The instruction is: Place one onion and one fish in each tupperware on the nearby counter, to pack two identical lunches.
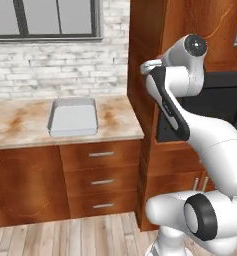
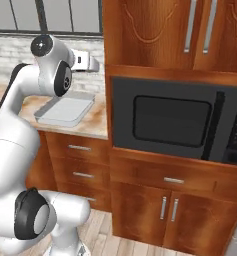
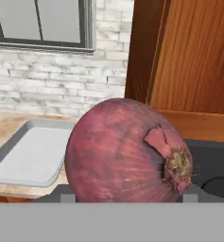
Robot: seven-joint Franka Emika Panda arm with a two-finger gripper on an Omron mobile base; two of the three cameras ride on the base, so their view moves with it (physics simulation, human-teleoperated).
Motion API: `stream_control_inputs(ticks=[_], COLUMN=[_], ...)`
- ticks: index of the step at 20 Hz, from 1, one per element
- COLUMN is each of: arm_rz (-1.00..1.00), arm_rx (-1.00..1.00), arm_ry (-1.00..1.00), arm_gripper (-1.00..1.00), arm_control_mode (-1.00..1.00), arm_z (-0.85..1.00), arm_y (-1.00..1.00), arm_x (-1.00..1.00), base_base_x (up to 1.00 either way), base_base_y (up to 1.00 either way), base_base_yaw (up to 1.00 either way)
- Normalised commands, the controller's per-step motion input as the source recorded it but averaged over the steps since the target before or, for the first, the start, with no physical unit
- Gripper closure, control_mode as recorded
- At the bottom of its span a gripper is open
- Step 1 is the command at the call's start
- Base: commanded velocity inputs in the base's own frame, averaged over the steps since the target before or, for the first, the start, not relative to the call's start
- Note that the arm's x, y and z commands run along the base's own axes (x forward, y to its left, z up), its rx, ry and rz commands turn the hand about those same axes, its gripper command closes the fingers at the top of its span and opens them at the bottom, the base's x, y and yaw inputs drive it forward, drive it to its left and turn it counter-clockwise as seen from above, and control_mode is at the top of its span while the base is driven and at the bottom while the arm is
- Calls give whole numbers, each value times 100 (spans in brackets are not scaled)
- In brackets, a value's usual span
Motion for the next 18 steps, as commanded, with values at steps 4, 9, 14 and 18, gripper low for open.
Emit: stream_control_inputs(ticks=[4,9,14,18], arm_rz=[0,0,0,0], arm_rx=[0,0,0,0], arm_ry=[0,0,0,0], arm_gripper=[100,100,100,100], arm_control_mode=[100,100,100,100], arm_z=[0,0,0,0], arm_y=[0,0,0,0], arm_x=[0,0,0,0], base_base_x=[18,36,46,60], base_base_y=[100,100,70,0], base_base_yaw=[4,1,0,0])
